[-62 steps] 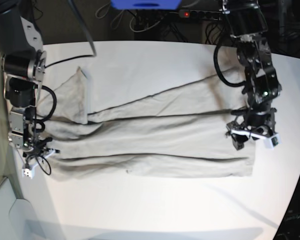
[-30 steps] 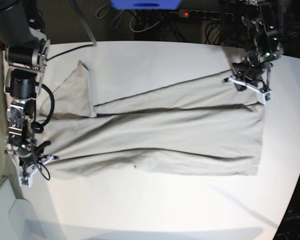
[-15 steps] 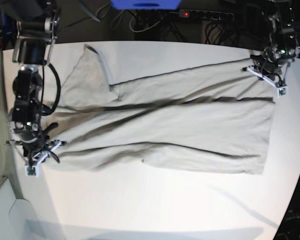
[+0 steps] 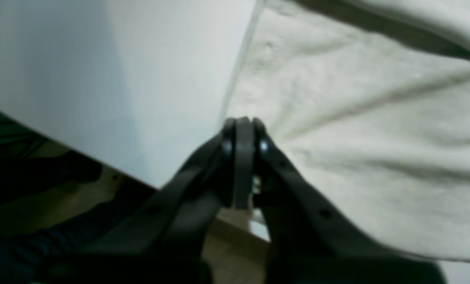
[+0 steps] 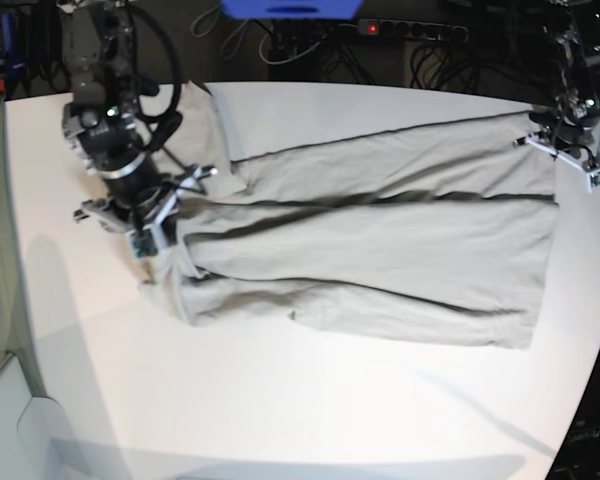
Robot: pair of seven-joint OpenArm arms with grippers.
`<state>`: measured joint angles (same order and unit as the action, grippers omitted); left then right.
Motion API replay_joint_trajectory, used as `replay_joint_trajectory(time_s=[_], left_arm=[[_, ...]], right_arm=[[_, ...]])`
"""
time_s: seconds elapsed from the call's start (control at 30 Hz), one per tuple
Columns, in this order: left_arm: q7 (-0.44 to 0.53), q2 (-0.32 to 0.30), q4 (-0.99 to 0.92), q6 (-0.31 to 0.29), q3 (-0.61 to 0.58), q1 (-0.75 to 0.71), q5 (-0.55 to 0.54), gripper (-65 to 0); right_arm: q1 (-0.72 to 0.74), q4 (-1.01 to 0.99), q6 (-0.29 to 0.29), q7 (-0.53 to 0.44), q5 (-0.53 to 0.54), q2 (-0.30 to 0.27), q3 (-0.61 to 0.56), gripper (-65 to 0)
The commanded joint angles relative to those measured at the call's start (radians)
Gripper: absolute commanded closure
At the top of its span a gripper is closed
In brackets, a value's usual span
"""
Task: Layout the t-shirt on the table in an organized manner, then fold the t-shirt properly
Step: 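Lift the held shirt end with the right gripper toward the left gripper, then swing the held shirt end with the right gripper to unfold it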
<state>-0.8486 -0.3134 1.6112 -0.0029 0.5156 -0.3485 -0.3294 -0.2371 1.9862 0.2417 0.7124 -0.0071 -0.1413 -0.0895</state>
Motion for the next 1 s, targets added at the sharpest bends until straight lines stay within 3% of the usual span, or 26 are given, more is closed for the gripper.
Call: replay_joint_trajectory(time_s=[0.0,0.17,0.43,0.6,0.77,0.97], left_arm=[[0.012,-0.017,0.016,0.005,0.008,0.004,0.003,-0.4],[0.012,-0.017,0.014,0.005,0.008,0.006,0.003,-0.4],[0.012,-0.017,0.014,0.005,0.008,0.022,0.005,-0.4],[0.012,-0.016,0.014,0.005,0.008,0.024,0.005,-0.4],[0.012,-0.016,0.016,0.005,0.011,0.024,0.005,-0.4],[0.012,-0.014,0.044,0.005,0.015,0.019,-0.004,-0.4]], right_arm=[[-0.021,0.017,0.048,-0.017,0.002,-0.004,-0.033,0.0],[-0.081,0.014,0.183,-0.017,0.0,-0.063,-0.226,0.0],[-0.055,0.015,0.322,-0.015,0.0,-0.265,-0.482,0.0],[-0.037,0.023,0.311,0.029,0.0,-0.261,-0.405,0.0],[0.026,0.025,0.318,0.14,0.0,-0.2,-0.303,0.0],[0.08,0.025,0.319,0.215,0.0,-0.191,-0.286,0.0]])
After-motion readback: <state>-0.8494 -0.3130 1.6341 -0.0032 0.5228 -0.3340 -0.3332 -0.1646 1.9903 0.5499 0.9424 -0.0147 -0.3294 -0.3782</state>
